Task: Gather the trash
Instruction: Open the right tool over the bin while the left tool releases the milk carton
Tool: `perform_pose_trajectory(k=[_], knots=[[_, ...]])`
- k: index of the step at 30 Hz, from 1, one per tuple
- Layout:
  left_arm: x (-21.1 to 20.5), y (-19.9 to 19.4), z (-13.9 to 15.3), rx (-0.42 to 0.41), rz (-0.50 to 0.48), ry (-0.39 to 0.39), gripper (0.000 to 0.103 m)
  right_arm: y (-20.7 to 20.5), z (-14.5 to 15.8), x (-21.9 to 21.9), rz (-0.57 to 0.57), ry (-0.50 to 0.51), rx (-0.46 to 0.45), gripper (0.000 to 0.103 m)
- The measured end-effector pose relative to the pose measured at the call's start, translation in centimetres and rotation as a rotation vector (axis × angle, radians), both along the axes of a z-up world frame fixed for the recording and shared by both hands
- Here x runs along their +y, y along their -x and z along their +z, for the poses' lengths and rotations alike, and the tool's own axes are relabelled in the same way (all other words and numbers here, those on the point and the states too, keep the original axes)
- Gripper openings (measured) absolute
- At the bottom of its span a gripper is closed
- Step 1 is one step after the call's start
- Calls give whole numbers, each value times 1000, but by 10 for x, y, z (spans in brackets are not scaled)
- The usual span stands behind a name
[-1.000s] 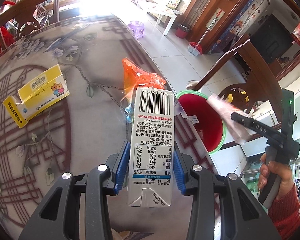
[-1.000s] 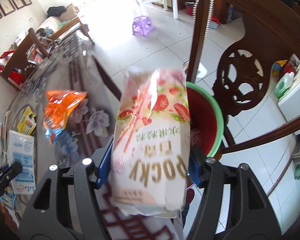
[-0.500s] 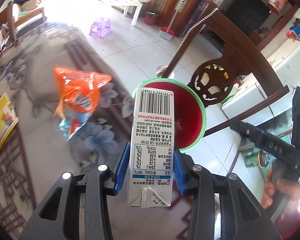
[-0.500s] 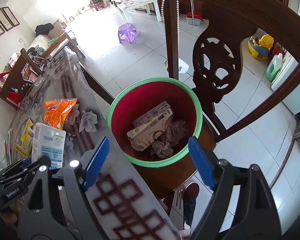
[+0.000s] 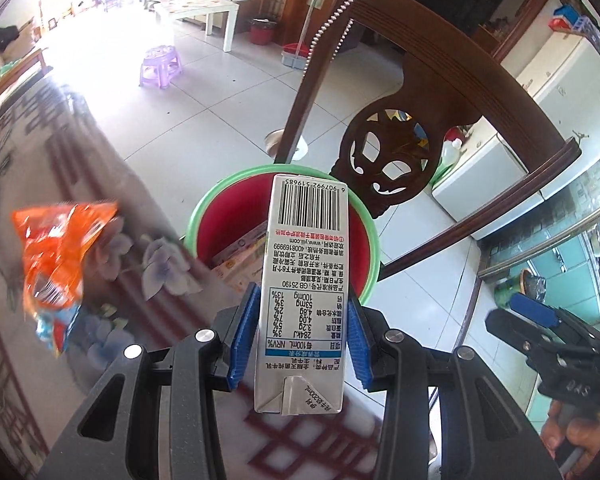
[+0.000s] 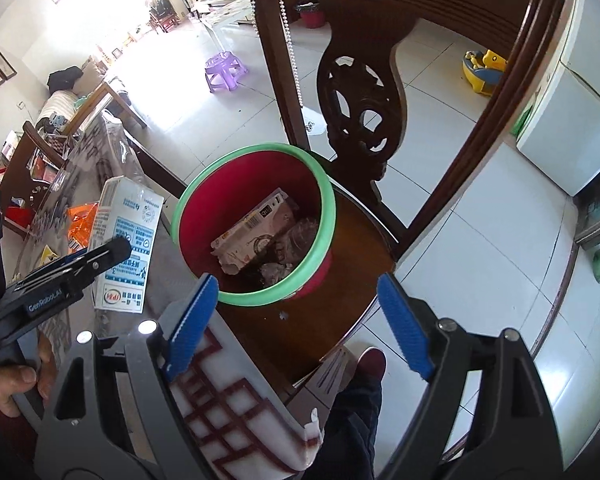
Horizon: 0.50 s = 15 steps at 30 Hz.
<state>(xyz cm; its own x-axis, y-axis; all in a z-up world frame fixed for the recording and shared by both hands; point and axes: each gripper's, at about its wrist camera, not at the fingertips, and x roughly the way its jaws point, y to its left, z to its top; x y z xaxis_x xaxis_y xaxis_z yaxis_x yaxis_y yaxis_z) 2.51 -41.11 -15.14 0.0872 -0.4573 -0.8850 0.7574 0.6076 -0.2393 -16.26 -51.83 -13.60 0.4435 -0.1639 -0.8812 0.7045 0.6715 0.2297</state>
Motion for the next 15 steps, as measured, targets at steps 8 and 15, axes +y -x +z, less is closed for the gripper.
perform_pose_trajectory(k=[8, 15], knots=[[-41, 0, -5, -1, -48, -21, 39, 23, -4, -15, -44, -16, 7, 82], [-54, 3, 5, -35, -53, 1, 68, 29, -3, -23, -59, -9, 8, 82]])
